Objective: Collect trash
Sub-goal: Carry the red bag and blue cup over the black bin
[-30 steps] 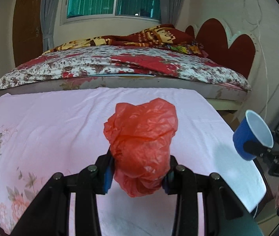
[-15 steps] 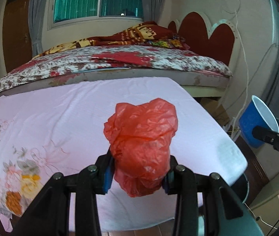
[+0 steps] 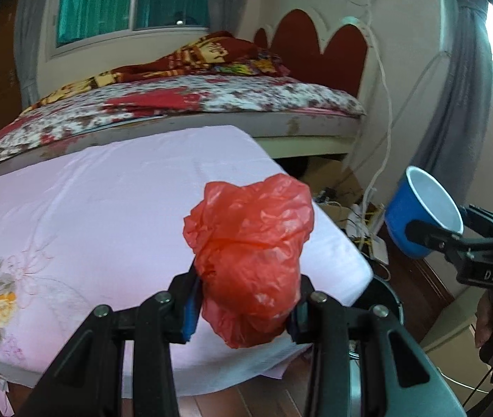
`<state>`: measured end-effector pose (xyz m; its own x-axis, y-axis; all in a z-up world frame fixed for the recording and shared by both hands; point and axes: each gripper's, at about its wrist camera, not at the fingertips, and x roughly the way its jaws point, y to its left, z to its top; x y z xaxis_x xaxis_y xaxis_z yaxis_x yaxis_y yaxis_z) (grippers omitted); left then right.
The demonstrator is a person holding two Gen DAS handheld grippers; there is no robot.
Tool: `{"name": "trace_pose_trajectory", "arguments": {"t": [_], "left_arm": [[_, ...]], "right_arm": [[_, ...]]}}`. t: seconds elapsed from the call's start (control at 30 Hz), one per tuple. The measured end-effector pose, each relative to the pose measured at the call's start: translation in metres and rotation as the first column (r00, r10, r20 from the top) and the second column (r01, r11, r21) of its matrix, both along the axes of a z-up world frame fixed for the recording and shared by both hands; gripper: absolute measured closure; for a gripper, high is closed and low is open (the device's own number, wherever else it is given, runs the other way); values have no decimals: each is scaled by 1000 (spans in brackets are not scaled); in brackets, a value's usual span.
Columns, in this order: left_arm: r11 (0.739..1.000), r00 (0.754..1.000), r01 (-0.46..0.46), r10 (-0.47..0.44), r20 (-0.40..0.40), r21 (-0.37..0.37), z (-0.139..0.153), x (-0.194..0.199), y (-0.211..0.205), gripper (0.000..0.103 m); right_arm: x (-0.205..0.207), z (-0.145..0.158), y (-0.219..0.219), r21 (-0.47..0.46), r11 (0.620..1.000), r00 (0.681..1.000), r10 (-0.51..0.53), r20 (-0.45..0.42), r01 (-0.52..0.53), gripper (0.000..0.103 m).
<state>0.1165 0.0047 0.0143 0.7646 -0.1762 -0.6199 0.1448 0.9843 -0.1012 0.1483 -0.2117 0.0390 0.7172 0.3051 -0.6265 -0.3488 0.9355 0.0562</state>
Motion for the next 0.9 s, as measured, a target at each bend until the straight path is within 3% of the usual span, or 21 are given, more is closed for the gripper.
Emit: {"name": "trace_pose_trajectory", "arguments": {"t": [0.23, 0.9], "left_arm": [[997, 997, 78, -78, -16, 0, -4, -6, -43, 63], [971, 962, 237, -236, -137, -13, -45, -27, -140, 63]], "right_arm": [[-5, -3, -38, 6, 998, 998, -58, -11, 58, 23], [-32, -58, -147, -39, 976, 968, -219, -119, 216, 23]]}}
